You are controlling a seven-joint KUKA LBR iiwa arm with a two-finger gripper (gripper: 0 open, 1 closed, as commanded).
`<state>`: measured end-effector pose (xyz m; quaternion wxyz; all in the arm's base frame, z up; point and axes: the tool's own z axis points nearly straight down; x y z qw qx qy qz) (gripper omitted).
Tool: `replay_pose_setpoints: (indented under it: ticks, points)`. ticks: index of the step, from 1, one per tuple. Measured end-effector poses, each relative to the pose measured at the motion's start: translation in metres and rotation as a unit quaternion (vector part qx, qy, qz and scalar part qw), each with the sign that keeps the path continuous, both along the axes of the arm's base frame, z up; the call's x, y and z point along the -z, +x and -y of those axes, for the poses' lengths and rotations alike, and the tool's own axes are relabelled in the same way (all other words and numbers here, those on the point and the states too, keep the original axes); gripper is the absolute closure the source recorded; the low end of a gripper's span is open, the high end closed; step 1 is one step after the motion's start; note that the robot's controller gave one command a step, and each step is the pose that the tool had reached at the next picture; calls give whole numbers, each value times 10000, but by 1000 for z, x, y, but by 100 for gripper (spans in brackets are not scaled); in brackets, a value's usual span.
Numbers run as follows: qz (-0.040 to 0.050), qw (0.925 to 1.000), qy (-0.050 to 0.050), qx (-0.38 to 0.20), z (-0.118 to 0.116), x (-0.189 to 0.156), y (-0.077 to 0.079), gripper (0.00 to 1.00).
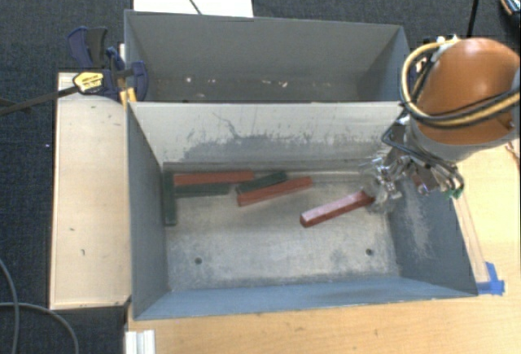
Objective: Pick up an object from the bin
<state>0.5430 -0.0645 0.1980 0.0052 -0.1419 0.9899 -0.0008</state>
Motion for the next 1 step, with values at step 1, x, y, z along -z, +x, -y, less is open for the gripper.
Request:
replay_pose_setpoints:
  ticks: [1]
  points:
    - [8, 9990, -12, -443, 7, -108, 4, 100]
